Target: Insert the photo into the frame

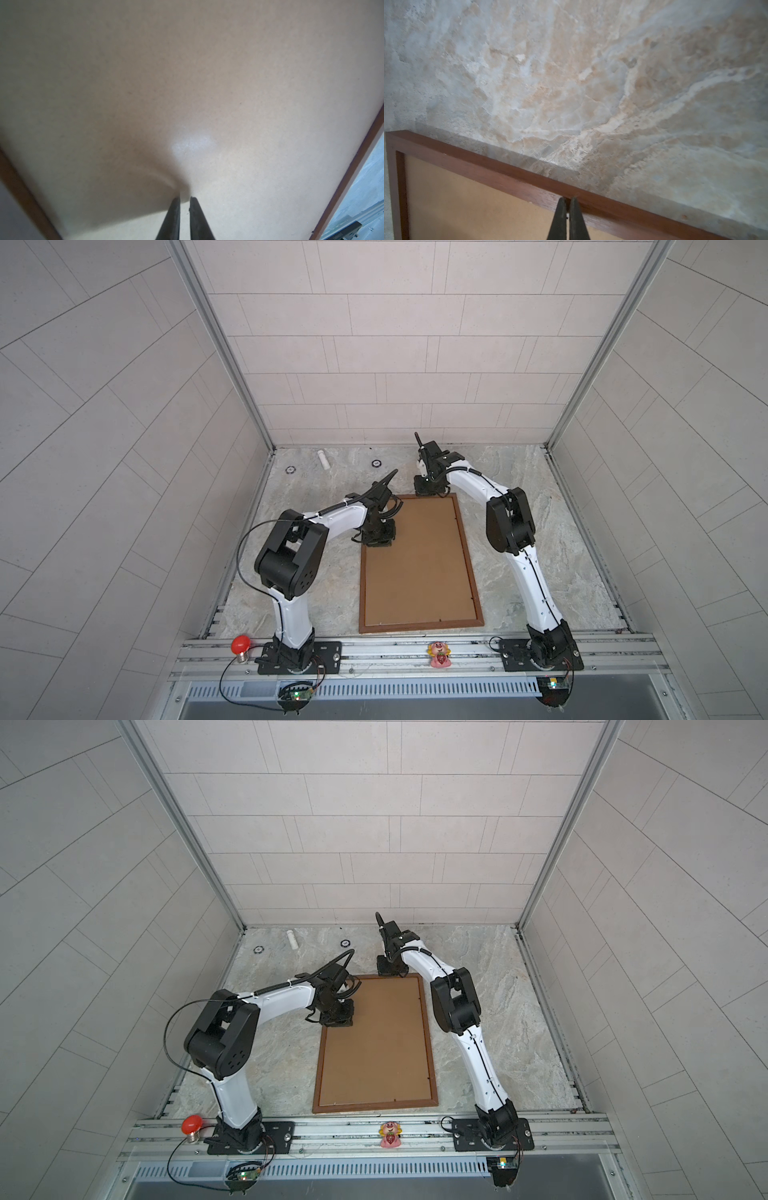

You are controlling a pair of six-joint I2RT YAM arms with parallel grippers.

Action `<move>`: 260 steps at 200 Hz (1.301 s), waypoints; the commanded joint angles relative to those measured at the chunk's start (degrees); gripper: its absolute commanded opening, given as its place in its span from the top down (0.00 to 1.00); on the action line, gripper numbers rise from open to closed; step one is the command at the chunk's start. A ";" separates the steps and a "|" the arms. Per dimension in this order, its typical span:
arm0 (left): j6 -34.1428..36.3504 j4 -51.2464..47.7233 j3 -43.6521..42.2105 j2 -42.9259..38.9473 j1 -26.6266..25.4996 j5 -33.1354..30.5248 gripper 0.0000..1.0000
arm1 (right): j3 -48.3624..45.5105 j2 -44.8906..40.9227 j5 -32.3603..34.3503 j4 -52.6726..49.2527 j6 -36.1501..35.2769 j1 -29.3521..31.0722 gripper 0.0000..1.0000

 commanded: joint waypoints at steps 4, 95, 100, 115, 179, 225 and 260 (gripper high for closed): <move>-0.02 -0.51 -0.40 0.11 -0.35 -0.18 0.84 | -2.47 0.43 1.98 -3.22 -0.58 0.88 1.00; -0.74 0.37 -0.75 0.08 -0.34 -0.43 0.83 | -6.25 -1.81 1.67 -1.83 -0.33 1.36 1.00; -0.66 0.37 -0.59 0.14 -0.39 -0.34 0.83 | -6.39 -1.89 1.63 -1.75 -0.33 1.39 1.00; -0.69 0.37 -0.25 0.37 -0.41 -0.26 0.84 | -6.69 -2.23 1.64 -1.66 -0.24 1.39 1.00; -0.58 0.37 -0.40 0.30 -0.44 -0.29 0.84 | -7.31 -2.39 2.22 -1.90 -0.33 1.38 1.00; -0.55 0.38 -0.41 0.17 -0.38 -0.23 0.84 | -8.00 -2.86 3.28 -1.76 -0.40 1.21 1.00; -0.64 0.37 -0.40 0.29 -0.44 -0.13 0.84 | -8.06 -3.05 3.38 -1.75 -0.60 1.13 1.00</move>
